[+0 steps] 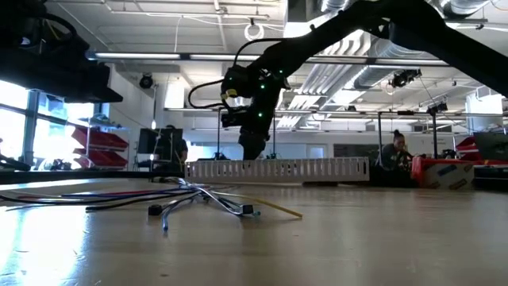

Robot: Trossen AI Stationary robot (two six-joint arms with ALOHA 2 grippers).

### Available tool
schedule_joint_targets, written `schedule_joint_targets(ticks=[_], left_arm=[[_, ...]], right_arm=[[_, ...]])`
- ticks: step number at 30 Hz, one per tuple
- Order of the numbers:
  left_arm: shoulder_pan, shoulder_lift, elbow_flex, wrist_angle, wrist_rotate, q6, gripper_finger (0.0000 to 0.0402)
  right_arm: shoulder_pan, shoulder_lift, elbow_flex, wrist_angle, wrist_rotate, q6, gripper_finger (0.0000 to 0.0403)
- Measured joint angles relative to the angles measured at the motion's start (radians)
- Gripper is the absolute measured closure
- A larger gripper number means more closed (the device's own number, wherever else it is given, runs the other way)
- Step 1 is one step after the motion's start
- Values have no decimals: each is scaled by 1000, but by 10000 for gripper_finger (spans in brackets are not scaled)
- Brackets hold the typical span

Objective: Ziptie cables
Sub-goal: Wrap the right zip tie on the cable

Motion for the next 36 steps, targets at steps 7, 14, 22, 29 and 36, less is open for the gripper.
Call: schedule_joint_targets(ticks=[7, 14, 22, 29, 36], left_arm=[[0, 0, 0, 0, 2, 0, 401], [0, 0, 0, 0, 1, 0, 401], [0, 0, 0, 8, 2, 0, 401], [0, 0, 0, 3, 7, 0, 401], [0, 0, 0, 78, 10, 103, 401]], right_arm=[[-13, -54, 0, 18, -4, 35, 239], [-6, -123, 2, 75, -221, 163, 157], [89, -124, -95, 203, -330, 229, 151], [197, -123, -306, 667, -269, 286, 151], [213, -112, -345, 912, -175, 447, 151]])
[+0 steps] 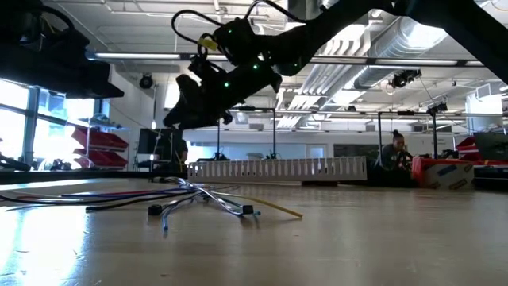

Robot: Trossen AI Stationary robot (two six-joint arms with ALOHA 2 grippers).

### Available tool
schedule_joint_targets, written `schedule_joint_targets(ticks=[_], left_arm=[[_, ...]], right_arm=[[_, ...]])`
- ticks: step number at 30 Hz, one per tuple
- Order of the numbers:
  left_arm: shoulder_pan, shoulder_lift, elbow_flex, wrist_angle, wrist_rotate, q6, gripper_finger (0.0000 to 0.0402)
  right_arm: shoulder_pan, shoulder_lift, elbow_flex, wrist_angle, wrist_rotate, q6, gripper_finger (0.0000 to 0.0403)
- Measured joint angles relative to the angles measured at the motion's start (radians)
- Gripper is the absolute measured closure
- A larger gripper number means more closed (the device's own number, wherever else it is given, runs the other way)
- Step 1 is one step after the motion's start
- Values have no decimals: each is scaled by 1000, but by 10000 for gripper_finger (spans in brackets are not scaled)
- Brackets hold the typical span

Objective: Ziptie cables
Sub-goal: Wrap the right zip tie on the cable

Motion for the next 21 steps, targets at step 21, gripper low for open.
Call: schedule_joint_targets(ticks=[21], left_arm=[[0, 0, 0, 6, 48, 25, 401]], right_arm=[[-74, 425, 644, -435, 13, 80, 151]])
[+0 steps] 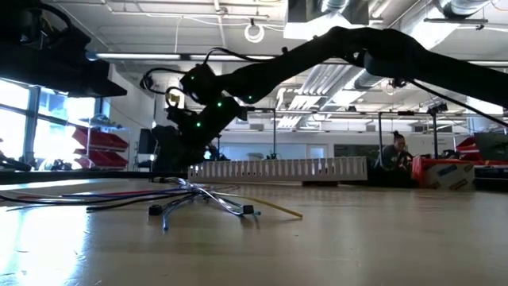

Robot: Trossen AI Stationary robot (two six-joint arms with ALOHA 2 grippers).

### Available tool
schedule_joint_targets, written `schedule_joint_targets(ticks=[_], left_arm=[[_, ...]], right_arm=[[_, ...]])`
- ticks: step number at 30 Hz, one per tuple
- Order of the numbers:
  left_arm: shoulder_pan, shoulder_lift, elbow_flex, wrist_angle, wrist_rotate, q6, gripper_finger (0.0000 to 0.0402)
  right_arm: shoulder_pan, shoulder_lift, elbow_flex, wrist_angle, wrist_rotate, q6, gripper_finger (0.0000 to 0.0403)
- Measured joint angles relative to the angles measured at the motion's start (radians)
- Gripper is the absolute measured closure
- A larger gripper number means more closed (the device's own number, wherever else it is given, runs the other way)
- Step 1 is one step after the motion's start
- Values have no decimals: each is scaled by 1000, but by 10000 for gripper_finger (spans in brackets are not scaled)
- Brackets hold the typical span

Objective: Ziptie cables
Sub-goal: Wrap the right zip tie on the cable

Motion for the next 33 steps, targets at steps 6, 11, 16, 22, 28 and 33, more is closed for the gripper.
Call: schedule_joint_targets(ticks=[6, 11, 16, 22, 28, 33], left_arm=[[0, 0, 0, 0, 65, 0, 401], [0, 0, 0, -1, 127, -16, 401], [0, 0, 0, -13, 161, -51, 401], [0, 0, 0, -15, 191, -76, 401], [0, 0, 0, -14, 191, -76, 401], [0, 0, 0, -14, 190, -76, 401]], right_arm=[[-1, 0, 0, -52, 10, 12, 184], [-1, 11, 2, -60, 33, 1, 237], [6, 32, 5, -57, 46, -39, 277], [18, 36, 4, -62, 48, -71, 306], [23, 34, 6, -55, 52, -54, 303], [39, 35, 43, -66, 64, -75, 268]])
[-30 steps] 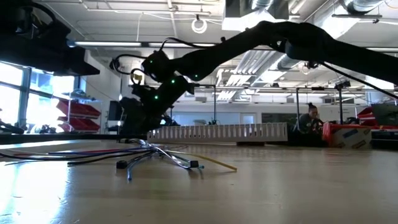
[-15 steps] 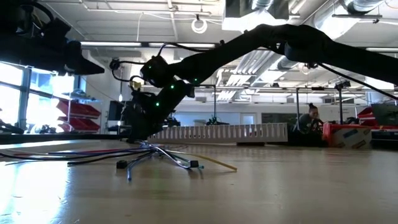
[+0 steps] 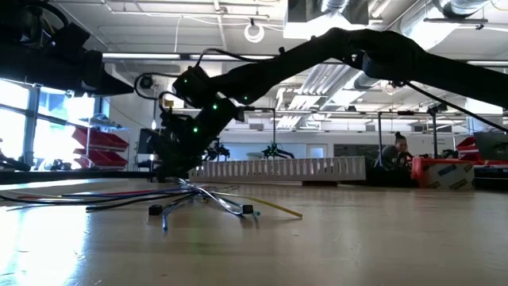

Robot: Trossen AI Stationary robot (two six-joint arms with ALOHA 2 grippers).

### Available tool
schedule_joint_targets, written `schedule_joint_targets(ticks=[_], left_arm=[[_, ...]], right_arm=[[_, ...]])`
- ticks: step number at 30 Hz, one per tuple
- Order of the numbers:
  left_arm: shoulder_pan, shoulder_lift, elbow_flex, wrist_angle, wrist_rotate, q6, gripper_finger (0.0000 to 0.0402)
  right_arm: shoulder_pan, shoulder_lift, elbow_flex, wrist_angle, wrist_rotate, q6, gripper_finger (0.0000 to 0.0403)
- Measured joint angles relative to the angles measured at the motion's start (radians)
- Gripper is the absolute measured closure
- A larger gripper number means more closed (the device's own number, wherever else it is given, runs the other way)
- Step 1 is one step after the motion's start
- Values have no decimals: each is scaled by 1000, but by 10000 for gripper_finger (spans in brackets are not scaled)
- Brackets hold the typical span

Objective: Ziptie cables
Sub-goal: Wrap the right zip tie on the cable

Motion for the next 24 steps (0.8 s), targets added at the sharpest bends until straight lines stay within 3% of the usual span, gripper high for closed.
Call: schedule_joint_targets(ticks=[6, 11, 15, 20, 24], left_arm=[[0, 0, 0, 0, 9, -2, 401], [0, 0, 0, 0, 18, -38, 401], [0, 0, 0, -20, 39, -72, 401], [0, 0, 0, -27, 101, -112, 401], [-14, 0, 0, -7, 262, -111, 401]], right_arm=[[-10, 21, 1, 12, 9, 55, 220], [-6, 31, 3, 13, 28, 68, 222], [3, 32, 3, 5, 23, 66, 268], [7, 33, 3, 7, 11, 68, 377], [25, 33, 1, 61, 52, 66, 394]])
